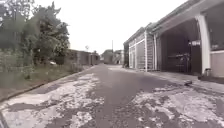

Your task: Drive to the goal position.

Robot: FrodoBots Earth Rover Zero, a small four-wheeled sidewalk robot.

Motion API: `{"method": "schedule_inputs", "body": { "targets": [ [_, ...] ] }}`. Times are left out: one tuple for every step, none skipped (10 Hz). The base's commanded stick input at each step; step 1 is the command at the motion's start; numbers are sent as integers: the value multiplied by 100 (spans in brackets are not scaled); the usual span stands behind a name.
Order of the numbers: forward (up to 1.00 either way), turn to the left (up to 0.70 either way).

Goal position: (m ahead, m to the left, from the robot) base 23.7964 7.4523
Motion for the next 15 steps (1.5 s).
{"method": "schedule_inputs", "body": {
  "targets": [
    [100, -32],
    [100, -11],
    [100, 0],
    [100, 0],
    [100, 0],
    [100, 0],
    [100, 0],
    [100, 0],
    [100, 0],
    [100, 0],
    [100, 0],
    [100, 1],
    [100, 10],
    [100, 25],
    [100, 23]
  ]
}}
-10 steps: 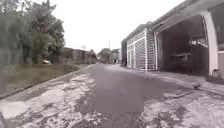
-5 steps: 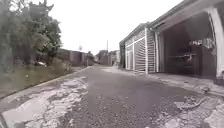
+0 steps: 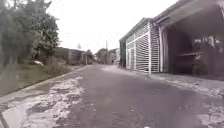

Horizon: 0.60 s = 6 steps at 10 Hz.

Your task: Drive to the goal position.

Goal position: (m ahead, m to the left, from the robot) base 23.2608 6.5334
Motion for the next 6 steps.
{"method": "schedule_inputs", "body": {
  "targets": [
    [100, 0],
    [100, 0],
    [100, 0],
    [100, 0],
    [100, 2],
    [100, 2]
  ]
}}
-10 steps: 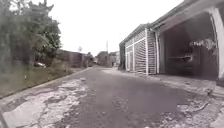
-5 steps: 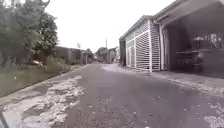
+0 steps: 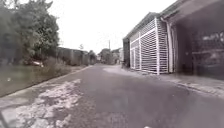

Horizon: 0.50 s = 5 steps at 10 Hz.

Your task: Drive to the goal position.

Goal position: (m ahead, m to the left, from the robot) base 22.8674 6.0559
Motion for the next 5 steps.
{"method": "schedule_inputs", "body": {
  "targets": [
    [100, 2],
    [100, 2],
    [100, 2],
    [100, 5],
    [100, 21]
  ]
}}
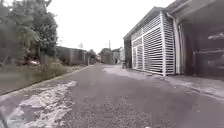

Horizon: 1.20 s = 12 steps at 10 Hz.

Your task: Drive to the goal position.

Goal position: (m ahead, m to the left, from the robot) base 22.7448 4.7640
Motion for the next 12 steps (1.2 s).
{"method": "schedule_inputs", "body": {
  "targets": [
    [100, 40],
    [100, 40],
    [100, 6],
    [100, 0],
    [100, 0],
    [100, 0],
    [100, 1],
    [100, 1],
    [100, 0],
    [100, 0],
    [100, 0],
    [100, 0]
  ]
}}
